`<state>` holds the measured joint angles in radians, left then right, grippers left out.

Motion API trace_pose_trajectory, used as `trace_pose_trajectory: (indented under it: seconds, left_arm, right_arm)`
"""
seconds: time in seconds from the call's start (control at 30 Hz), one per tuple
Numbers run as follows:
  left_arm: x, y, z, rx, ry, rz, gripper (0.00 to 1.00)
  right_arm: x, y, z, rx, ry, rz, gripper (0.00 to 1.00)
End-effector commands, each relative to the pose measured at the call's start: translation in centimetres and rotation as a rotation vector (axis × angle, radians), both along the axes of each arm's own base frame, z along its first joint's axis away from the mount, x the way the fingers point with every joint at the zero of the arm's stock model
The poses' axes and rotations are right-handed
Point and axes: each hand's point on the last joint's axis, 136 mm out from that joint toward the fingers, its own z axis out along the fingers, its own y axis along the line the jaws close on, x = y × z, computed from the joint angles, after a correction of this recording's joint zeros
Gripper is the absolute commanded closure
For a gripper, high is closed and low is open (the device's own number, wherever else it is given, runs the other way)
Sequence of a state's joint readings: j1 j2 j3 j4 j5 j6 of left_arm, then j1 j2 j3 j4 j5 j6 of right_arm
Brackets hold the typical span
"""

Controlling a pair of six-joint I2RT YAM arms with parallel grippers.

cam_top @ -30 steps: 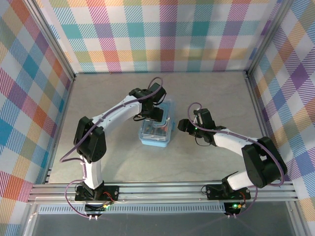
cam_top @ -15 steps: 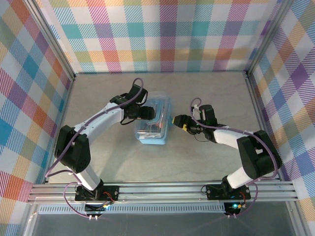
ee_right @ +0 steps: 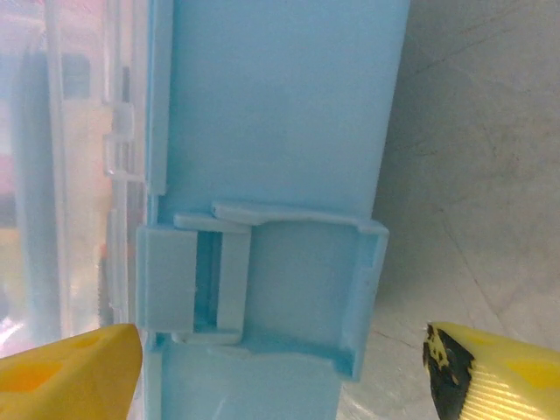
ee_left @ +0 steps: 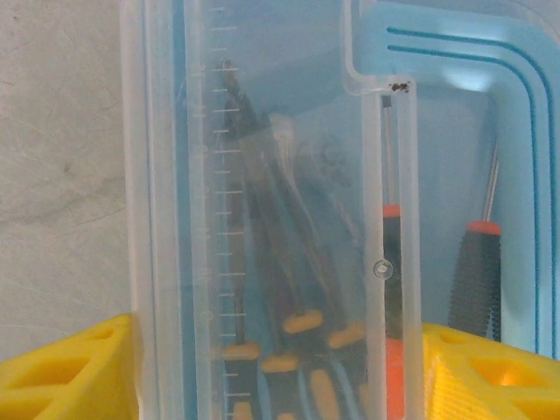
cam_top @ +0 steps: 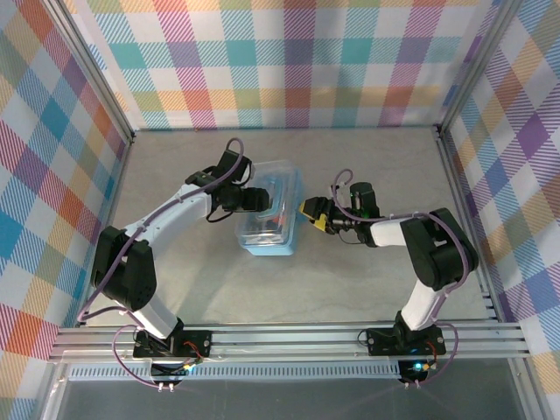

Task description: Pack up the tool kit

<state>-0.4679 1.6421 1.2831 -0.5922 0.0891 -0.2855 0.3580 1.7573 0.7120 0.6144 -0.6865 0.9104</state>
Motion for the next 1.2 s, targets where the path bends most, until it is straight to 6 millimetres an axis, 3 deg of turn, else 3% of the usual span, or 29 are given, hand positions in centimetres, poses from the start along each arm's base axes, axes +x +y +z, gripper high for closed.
trace_pose_trajectory:
  seconds: [0.0,0.23,0.5,0.67,0.97,1.17]
  left_arm:
    - [-3.7,3.5,-7.3,0.14,0.245,0.056,0.48]
    - [-3.7,3.3,-7.3,0.128,0.251,0.048,0.49]
    - [-3.6,3.0,-6.6,0.115,0.241,0.044,0.5]
    - [-3.6,3.1,-6.3,0.118,0.238,0.041,0.5]
    - [-3.7,2.9,-6.3,0.106,0.242,0.039,0.5]
    - [-3.6,3.0,-6.1,0.11,0.24,0.044,0.5]
  right_arm:
    - [0.9,1.1,2.5,0.077,-0.06,0.048,0.16]
    - [1.0,1.6,3.6,0.135,-0.062,0.072,0.15]
    - [1.1,1.1,1.3,0.068,-0.011,0.05,0.15]
    - [0.8,1.8,2.6,0.123,-0.026,0.104,0.14]
    - [0.9,2.4,3.2,0.173,-0.015,0.151,0.13]
    - [0.0,2.0,5.3,0.175,-0.065,0.148,0.13]
